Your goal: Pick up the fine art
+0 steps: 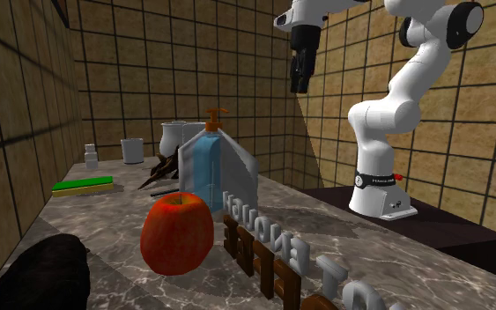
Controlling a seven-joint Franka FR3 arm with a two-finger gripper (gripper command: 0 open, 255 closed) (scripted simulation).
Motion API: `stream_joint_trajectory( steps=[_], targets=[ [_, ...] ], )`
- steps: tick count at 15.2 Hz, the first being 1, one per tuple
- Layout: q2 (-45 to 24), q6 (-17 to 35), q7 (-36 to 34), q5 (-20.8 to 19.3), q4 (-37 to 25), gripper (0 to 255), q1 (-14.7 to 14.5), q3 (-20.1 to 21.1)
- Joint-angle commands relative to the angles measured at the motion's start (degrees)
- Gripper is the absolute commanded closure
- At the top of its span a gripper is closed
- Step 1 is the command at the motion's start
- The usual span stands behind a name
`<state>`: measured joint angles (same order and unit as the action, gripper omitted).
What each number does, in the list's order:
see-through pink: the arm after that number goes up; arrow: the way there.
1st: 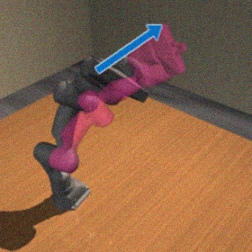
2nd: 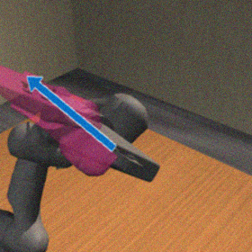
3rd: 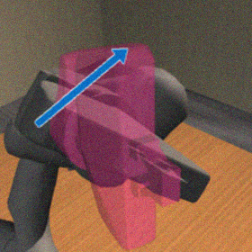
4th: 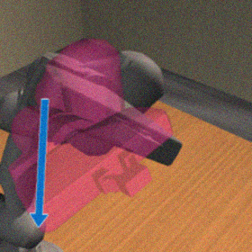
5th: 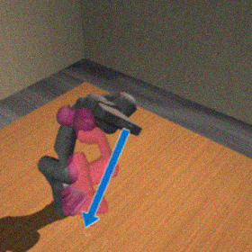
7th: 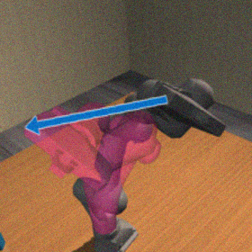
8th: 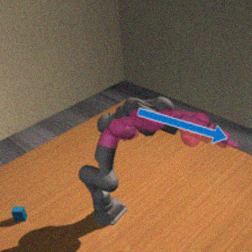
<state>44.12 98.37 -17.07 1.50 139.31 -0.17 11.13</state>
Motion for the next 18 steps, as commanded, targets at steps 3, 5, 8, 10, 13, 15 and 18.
stream_joint_trajectory(
  steps=[3,5,8,10,13,15,18],
  targets=[
    [-1.88,1.62,-11.18,4.17,0.39,0,0.07,6.25],
    [-3.64,2.67,-16.63,6.05,-0.13,0,0.28,9.47],
    [-7.16,4.5,-24.85,8.39,-1.67,0,0.95,14.33],
    [-10.06,5.86,-30.39,9.5,-3.19,0,1.67,17.6],
    [-15.19,8.01,-38.86,10.29,-6.17,0,3.22,22.59],
    [-19.14,9.48,-44.7,10.08,-8.59,0,4.58,26.02],
    [-25.99,11.61,-53.98,8.29,-12.86,0,6.98,31.32]
  ],
)
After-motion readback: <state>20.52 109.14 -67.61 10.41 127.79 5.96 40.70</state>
